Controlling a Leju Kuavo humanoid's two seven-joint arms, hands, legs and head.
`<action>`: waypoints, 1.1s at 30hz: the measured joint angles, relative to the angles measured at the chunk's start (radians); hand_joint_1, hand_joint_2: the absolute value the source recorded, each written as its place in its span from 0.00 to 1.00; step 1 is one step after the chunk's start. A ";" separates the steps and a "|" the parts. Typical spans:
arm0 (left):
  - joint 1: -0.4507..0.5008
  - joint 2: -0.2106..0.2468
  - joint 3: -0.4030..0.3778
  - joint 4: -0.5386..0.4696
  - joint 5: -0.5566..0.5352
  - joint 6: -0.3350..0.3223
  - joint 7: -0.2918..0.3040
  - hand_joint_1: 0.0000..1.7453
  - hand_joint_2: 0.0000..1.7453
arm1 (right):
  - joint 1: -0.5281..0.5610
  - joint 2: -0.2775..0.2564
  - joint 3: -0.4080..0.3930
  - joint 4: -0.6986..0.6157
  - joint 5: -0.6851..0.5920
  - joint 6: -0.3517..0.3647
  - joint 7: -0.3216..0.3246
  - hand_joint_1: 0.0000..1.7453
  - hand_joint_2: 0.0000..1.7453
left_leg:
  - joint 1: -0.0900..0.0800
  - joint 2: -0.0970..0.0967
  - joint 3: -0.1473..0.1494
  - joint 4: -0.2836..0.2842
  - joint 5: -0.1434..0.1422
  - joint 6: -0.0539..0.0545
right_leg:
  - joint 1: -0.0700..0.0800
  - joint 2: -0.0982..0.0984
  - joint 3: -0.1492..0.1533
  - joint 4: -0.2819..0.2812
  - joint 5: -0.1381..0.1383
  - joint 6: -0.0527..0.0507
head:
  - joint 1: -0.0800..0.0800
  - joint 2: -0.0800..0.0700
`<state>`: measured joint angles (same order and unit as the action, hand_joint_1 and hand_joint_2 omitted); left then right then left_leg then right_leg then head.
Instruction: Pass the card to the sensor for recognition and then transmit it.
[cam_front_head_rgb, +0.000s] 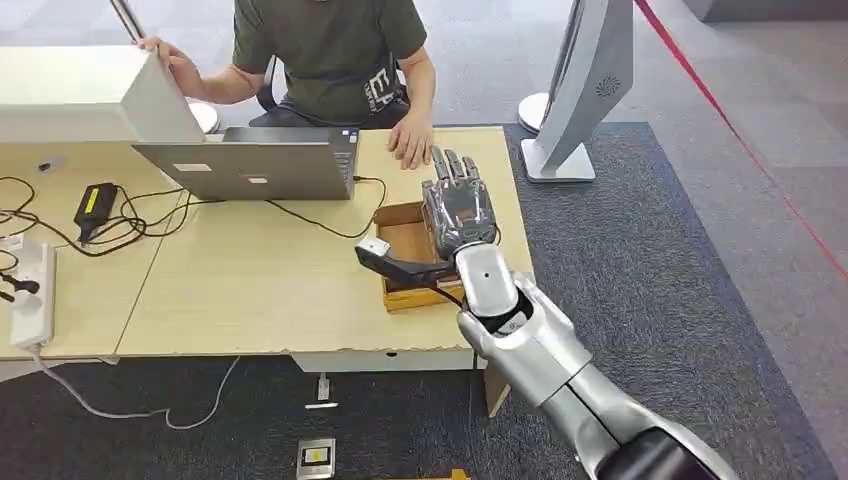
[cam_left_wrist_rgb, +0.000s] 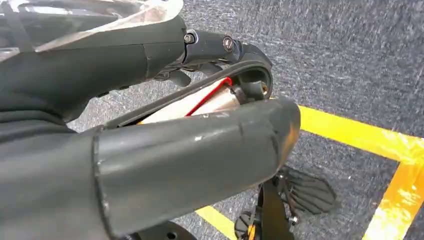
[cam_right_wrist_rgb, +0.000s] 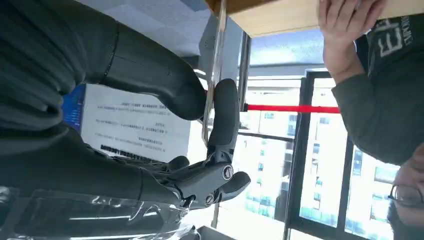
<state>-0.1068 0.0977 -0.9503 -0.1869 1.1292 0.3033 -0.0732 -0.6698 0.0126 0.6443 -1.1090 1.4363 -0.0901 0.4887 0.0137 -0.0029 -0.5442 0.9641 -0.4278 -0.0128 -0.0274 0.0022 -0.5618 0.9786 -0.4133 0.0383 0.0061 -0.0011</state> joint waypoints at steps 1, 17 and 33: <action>0.000 0.000 0.000 0.000 -0.001 -0.001 0.001 0.00 0.00 | -0.001 -0.002 0.000 -0.005 0.000 -0.006 -0.002 1.00 1.00 | 0.000 0.000 0.000 0.000 0.000 0.000 | 0.000 0.000 0.000 0.000 0.000 0.000 | 0.000 0.000; -0.001 0.005 -0.002 0.000 -0.025 -0.018 0.007 0.00 0.00 | -0.082 -0.006 0.027 0.027 -0.083 0.001 -0.008 1.00 1.00 | 0.000 0.000 -0.001 0.000 0.000 0.000 | 0.000 0.000 -0.001 0.001 0.000 0.000 | 0.000 0.000; -0.001 0.005 -0.001 0.000 0.011 -0.013 0.064 0.00 0.00 | -0.250 0.110 0.099 0.249 -0.150 0.035 0.052 1.00 1.00 | 0.000 0.000 -0.001 0.000 0.000 0.000 | 0.000 0.000 -0.001 0.000 0.000 0.000 | 0.000 0.000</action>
<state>-0.1079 0.1026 -0.9514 -0.1865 1.1402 0.2903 -0.0092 -0.9197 0.1225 0.7435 -0.8598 1.2860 -0.0549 0.5409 0.0138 -0.0031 -0.5455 0.9640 -0.4276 -0.0129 -0.0274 0.0021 -0.5626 0.9790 -0.4134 0.0383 0.0065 -0.0011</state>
